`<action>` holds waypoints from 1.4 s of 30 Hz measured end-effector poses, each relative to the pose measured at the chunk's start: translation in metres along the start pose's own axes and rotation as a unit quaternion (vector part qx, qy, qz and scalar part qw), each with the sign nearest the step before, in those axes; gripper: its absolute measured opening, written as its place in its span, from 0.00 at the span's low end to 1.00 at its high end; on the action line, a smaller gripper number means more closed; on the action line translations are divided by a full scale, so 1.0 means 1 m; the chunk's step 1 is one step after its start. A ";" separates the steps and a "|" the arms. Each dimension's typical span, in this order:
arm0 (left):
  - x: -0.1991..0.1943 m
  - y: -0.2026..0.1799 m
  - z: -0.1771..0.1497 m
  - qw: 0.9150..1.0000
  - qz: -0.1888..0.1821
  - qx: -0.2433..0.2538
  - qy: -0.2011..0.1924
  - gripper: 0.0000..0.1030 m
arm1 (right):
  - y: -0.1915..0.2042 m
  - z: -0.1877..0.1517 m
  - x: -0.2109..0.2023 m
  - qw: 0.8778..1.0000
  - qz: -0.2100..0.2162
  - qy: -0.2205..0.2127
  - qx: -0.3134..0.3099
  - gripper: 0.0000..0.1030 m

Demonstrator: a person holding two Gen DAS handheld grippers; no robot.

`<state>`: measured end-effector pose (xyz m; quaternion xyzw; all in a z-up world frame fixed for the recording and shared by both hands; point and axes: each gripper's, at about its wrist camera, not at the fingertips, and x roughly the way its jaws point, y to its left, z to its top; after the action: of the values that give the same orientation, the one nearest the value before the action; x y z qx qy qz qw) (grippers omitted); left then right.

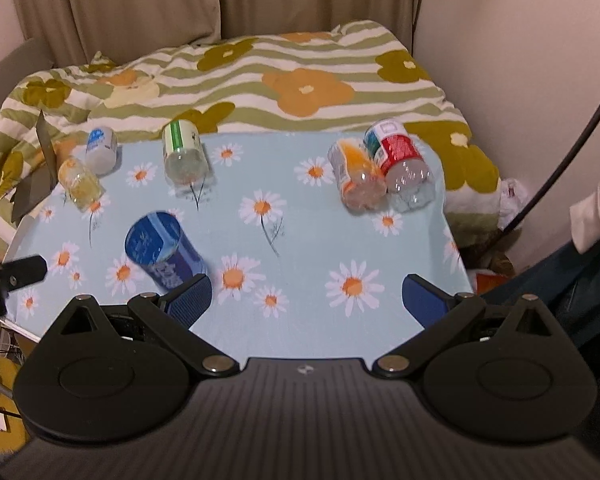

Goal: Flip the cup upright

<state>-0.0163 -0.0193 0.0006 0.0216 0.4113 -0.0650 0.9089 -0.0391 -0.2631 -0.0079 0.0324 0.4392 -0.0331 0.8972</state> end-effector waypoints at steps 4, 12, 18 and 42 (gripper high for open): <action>-0.004 0.006 0.000 1.000 -0.001 -0.007 -0.004 1.00 | 0.005 -0.005 -0.001 1.000 -0.003 0.005 0.000 1.00; -0.007 0.008 -0.002 1.000 0.005 0.002 -0.005 1.00 | 0.010 -0.006 -0.003 1.000 -0.002 0.003 -0.001 1.00; -0.009 0.008 -0.003 1.000 0.008 0.007 -0.008 1.00 | 0.011 -0.005 -0.004 1.000 -0.003 0.002 -0.001 1.00; -0.009 0.003 -0.001 1.000 0.020 0.020 -0.014 1.00 | 0.012 -0.003 -0.003 1.000 -0.004 0.001 0.002 1.00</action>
<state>-0.0225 -0.0158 0.0060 0.0467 0.3962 -0.0556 0.9153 -0.0429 -0.2510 -0.0069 0.0326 0.4401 -0.0381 0.8965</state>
